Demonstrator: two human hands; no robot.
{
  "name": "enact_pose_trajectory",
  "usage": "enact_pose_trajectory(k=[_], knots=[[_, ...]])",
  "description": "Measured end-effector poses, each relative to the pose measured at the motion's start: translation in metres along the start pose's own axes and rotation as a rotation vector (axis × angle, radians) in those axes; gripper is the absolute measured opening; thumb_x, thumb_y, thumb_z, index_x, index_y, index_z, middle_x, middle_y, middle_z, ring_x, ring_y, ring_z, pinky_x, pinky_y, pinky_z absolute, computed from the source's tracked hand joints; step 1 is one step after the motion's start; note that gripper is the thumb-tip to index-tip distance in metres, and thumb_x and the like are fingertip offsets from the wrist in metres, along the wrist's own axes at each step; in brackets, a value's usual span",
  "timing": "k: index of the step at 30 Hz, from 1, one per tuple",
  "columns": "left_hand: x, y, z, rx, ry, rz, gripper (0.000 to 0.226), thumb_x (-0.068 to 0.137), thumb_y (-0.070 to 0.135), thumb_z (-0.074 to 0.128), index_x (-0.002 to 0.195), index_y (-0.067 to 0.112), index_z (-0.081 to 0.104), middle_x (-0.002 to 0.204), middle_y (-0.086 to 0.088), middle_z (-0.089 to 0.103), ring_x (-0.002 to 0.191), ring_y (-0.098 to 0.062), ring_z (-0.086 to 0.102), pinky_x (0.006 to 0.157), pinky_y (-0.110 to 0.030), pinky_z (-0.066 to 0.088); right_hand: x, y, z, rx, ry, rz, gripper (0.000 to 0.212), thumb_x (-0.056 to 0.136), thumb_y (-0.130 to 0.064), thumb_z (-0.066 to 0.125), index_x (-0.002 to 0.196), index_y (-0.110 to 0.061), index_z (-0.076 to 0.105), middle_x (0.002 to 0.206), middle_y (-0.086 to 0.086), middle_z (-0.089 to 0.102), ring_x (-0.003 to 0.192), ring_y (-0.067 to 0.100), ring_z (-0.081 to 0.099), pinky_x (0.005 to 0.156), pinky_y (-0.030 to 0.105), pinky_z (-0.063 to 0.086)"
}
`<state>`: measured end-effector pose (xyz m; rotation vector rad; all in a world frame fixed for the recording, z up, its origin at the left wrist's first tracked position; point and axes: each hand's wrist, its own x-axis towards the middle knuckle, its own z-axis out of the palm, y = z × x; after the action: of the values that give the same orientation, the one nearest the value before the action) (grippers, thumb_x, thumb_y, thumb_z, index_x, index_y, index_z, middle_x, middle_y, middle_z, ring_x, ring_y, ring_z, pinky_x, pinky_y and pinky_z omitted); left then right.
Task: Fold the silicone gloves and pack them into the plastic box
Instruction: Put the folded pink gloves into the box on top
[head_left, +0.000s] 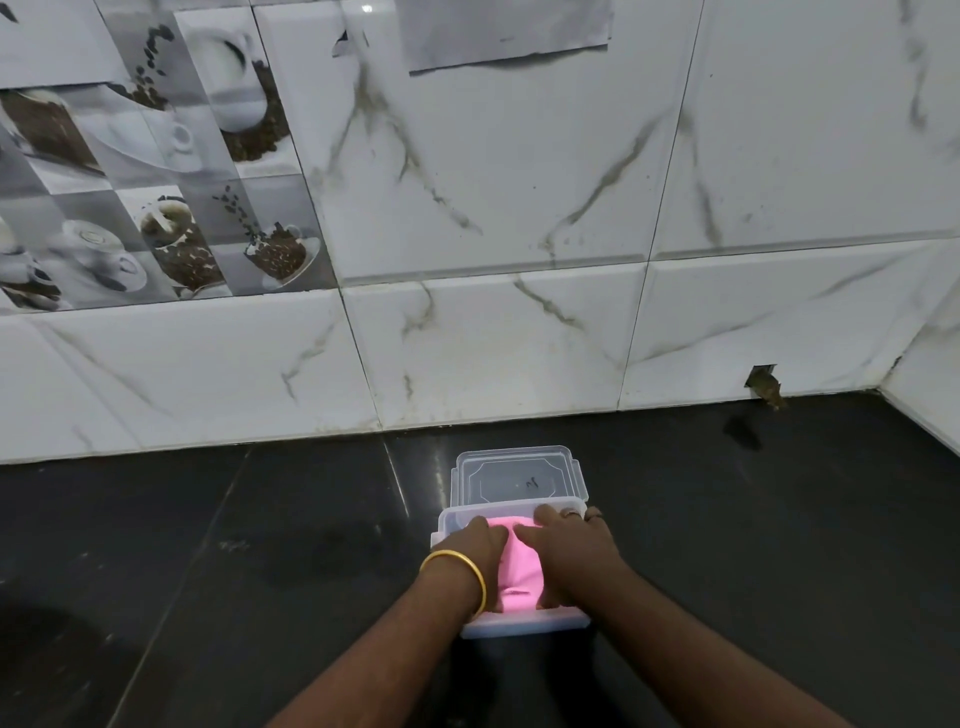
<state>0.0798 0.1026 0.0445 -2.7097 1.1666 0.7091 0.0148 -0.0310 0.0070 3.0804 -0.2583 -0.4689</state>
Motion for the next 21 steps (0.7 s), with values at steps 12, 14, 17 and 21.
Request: enact_pose_trajectory(k=[12, 14, 17, 21], knots=[[0.017, -0.024, -0.045, -0.164, -0.141, 0.048, 0.073, 0.076, 0.017, 0.08, 0.14, 0.012, 0.044, 0.135, -0.009, 0.056, 0.119, -0.028, 0.058, 0.095, -0.028, 0.047, 0.002, 0.023, -0.03, 0.421, 0.129, 0.092, 0.056, 0.077, -0.043, 0.074, 0.129, -0.038, 0.055, 0.133, -0.012, 0.057, 0.123, 0.012, 0.053, 0.106, 0.041, 0.038], [0.022, -0.036, -0.052, -0.328, -0.008, 0.031, 0.051, 0.081, 0.013, 0.072, 0.129, 0.01, 0.055, 0.121, -0.009, 0.066, 0.106, -0.027, 0.066, 0.082, -0.024, 0.051, 0.006, 0.036, -0.041, 0.644, 0.214, 0.165, 0.044, 0.08, -0.032, 0.074, 0.122, -0.03, 0.063, 0.122, -0.009, 0.065, 0.107, 0.01, 0.06, 0.096, 0.034, 0.049], [0.039, -0.051, -0.05, -0.726, 0.199, -0.044, 0.017, 0.085, 0.015, 0.067, 0.101, 0.009, 0.068, 0.083, -0.005, 0.069, 0.068, -0.02, 0.066, 0.057, -0.024, 0.053, 0.02, 0.054, -0.047, 0.867, 0.317, 0.244, 0.032, 0.08, -0.019, 0.075, 0.111, -0.015, 0.069, 0.098, -0.001, 0.069, 0.084, 0.01, 0.062, 0.077, 0.024, 0.052], [0.075, -0.068, -0.035, -1.142, 0.361, -0.254, 0.021, 0.086, 0.028, 0.068, 0.074, 0.012, 0.063, 0.058, -0.004, 0.056, 0.048, -0.017, 0.046, 0.048, -0.023, 0.039, 0.047, 0.069, -0.036, 1.072, 0.356, 0.407, 0.038, 0.08, -0.019, 0.076, 0.114, -0.009, 0.063, 0.096, 0.006, 0.067, 0.083, 0.016, 0.062, 0.079, 0.036, 0.055]])
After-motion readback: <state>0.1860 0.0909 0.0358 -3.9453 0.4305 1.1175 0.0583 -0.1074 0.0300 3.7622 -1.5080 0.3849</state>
